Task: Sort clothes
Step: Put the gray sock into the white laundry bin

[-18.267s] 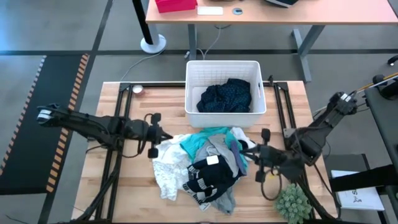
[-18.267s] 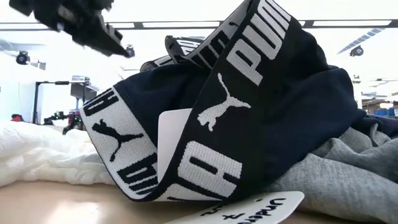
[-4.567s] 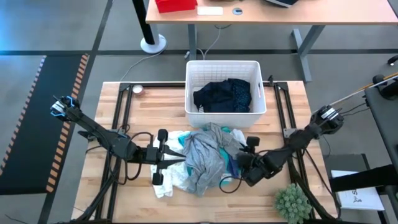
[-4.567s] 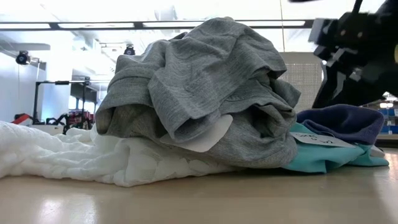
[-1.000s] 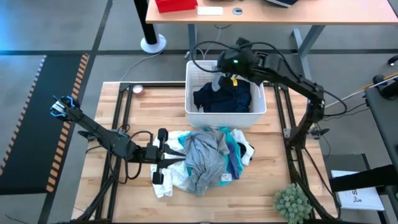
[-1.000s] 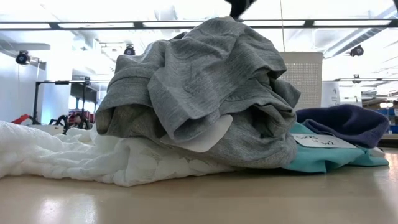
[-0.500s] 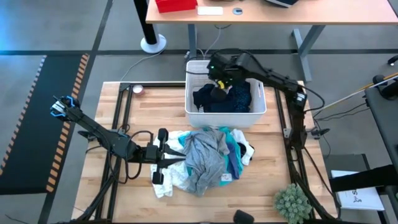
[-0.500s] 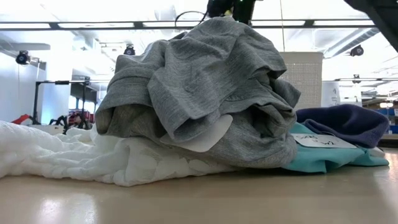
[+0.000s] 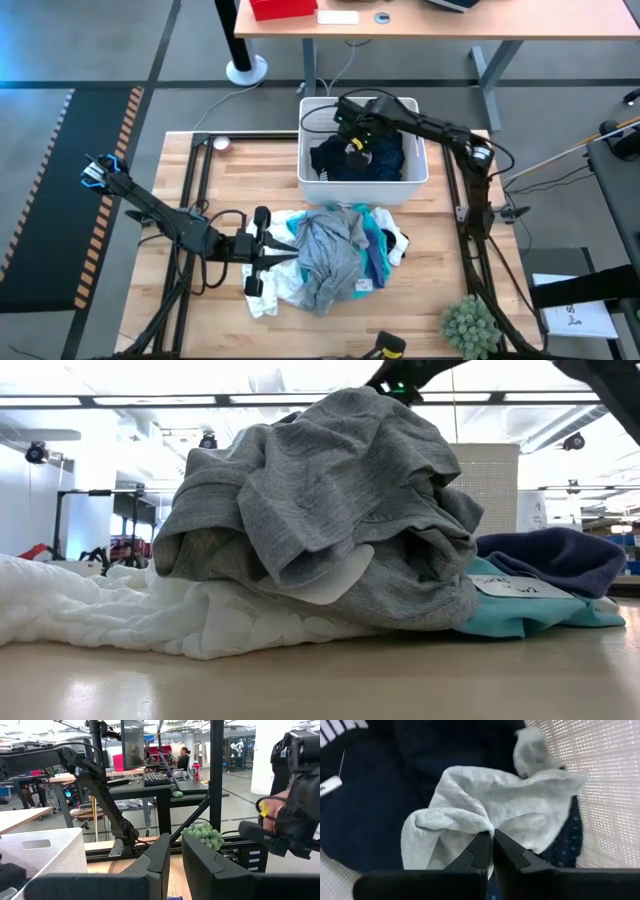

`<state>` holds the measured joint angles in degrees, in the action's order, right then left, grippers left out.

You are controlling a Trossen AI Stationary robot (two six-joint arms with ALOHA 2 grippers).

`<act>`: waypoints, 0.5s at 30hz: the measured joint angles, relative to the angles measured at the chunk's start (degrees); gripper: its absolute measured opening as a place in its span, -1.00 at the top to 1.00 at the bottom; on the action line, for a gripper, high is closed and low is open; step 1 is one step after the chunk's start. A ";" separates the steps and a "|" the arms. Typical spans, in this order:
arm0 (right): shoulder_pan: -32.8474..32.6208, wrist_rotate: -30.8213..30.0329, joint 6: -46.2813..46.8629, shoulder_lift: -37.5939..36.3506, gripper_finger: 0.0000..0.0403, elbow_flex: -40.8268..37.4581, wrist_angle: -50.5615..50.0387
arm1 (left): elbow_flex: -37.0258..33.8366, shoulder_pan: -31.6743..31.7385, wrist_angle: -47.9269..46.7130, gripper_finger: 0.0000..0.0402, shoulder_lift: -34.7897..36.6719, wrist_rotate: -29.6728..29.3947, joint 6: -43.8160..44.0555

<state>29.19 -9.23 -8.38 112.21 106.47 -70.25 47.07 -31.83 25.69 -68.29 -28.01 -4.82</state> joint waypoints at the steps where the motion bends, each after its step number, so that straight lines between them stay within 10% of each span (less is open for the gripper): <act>1: 0.33 1.18 -0.32 -0.80 1.00 -1.96 1.37 | 0.00 0.00 0.00 0.82 0.00 -0.01 0.00; 15: 2.58 5.66 -1.24 -4.40 1.00 -24.58 20.15 | 0.00 0.00 0.00 0.82 0.04 -0.02 1.03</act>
<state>31.77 -3.57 -9.62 107.81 81.88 -50.10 47.07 -31.83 25.69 -68.26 -28.03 -3.79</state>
